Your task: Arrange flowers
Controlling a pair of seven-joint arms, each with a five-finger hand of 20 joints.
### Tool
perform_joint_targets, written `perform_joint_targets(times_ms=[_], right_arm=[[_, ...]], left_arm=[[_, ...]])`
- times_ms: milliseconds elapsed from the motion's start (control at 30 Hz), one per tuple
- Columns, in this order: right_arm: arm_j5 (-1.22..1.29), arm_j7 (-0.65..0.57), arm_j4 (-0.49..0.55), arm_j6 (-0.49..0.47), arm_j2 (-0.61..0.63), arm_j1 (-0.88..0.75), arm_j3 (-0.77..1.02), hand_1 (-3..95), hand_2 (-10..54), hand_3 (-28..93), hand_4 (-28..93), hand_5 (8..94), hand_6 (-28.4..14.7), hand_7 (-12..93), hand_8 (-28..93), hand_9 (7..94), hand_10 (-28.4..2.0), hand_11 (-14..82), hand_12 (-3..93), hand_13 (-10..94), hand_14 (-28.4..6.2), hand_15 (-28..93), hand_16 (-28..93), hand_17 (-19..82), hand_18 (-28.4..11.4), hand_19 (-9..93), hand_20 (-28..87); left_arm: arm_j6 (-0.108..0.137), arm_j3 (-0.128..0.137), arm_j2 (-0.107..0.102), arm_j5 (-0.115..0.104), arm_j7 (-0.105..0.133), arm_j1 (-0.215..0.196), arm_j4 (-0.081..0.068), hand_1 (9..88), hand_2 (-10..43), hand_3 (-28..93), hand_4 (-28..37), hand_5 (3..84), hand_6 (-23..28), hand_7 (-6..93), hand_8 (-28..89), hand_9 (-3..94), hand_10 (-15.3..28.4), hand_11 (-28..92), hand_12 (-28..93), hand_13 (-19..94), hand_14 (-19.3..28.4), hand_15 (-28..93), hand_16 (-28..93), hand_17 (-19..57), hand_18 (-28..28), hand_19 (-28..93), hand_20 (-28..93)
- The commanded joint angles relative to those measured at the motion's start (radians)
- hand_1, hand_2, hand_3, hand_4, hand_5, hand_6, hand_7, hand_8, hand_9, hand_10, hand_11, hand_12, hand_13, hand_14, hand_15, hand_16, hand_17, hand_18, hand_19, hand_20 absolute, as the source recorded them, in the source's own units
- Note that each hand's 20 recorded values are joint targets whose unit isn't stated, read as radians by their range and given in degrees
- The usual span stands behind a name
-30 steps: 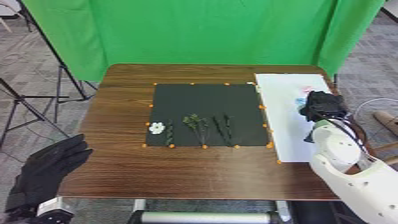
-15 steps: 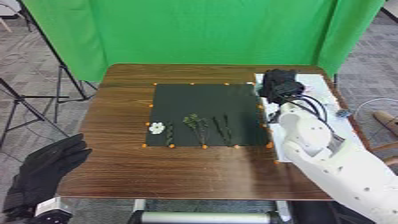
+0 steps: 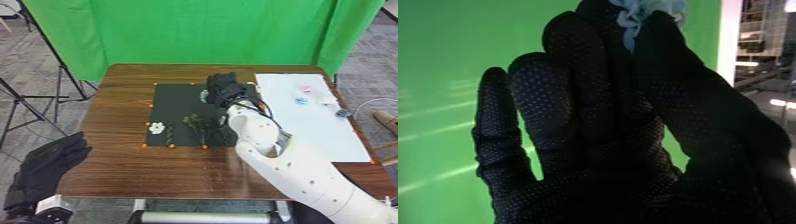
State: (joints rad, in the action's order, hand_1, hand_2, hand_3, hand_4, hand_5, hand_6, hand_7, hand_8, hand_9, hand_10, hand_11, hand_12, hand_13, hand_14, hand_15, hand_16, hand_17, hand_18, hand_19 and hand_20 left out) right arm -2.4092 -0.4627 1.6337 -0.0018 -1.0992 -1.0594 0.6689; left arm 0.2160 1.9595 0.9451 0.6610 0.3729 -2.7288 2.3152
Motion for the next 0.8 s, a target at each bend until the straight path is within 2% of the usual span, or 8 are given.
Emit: perform_joint_targets(times_ms=[33,233,467,633,800], right_arm=[[-0.043,0.025,-0.046,-0.085,-0.124,-0.019,0.003,48.9,-5.1,74,-28,81.8,1.0,23,3,79.4,-8.6,35.5,34.8,65,-8.7,70,26,18,-23.0,76,26],[-0.079,0.037,-0.060,-0.099,-0.164,-0.044,-0.003,48.8,-4.9,74,-28,81.6,1.3,23,2,79.3,-8.6,35.7,34.3,64,-8.7,70,26,17,-22.8,75,27],[-0.109,0.019,-0.096,-0.128,-0.200,-0.065,0.006,48.4,-5.3,75,-28,81.7,1.4,23,2,79.2,-8.5,35.6,34.2,64,-9.0,70,26,17,-22.8,75,27],[-0.138,0.013,-0.125,-0.132,-0.207,-0.062,0.013,48.2,-5.4,75,-28,81.8,1.5,23,1,79.1,-8.4,35.5,34.4,64,-9.0,70,26,16,-23.0,74,27],[-0.134,-0.011,-0.144,-0.111,-0.208,-0.049,0.013,47.9,-5.8,75,-28,81.8,1.5,23,1,79.0,-8.2,35.1,34.5,63,-9.4,70,26,16,-23.0,74,27]], left_arm=[[-0.012,0.000,-0.008,0.007,-0.025,0.020,-0.007,27.1,2.7,81,-15.0,46.9,14.6,11.4,-7,36.9,22.8,33,10,25,28.3,55,-11,-9.5,22.1,57,16],[-0.027,0.004,-0.010,0.012,-0.040,0.039,-0.013,27.0,2.6,81,-14.8,46.9,14.6,11.1,-7,36.9,22.8,33,10,25,28.4,55,-11,-9.6,22.1,57,16],[-0.044,-0.016,-0.018,0.017,-0.062,0.084,-0.029,27.0,2.6,81,-14.8,46.7,14.3,11.5,-7,36.9,22.7,33,10,25,28.1,54,-11,-9.6,22.1,57,16],[-0.041,-0.016,-0.019,0.017,-0.056,0.087,-0.029,26.7,2.8,82,-14.8,46.6,14.0,11.7,-7,36.9,22.2,32,10,25,27.7,54,-11,-9.5,22.0,57,15],[-0.043,-0.027,-0.018,0.017,-0.056,0.095,-0.033,26.2,3.1,82,-15.1,45.7,12.6,14.0,-8,36.9,20.3,33,10,27,25.9,52,-11,-9.2,21.6,56,16]])
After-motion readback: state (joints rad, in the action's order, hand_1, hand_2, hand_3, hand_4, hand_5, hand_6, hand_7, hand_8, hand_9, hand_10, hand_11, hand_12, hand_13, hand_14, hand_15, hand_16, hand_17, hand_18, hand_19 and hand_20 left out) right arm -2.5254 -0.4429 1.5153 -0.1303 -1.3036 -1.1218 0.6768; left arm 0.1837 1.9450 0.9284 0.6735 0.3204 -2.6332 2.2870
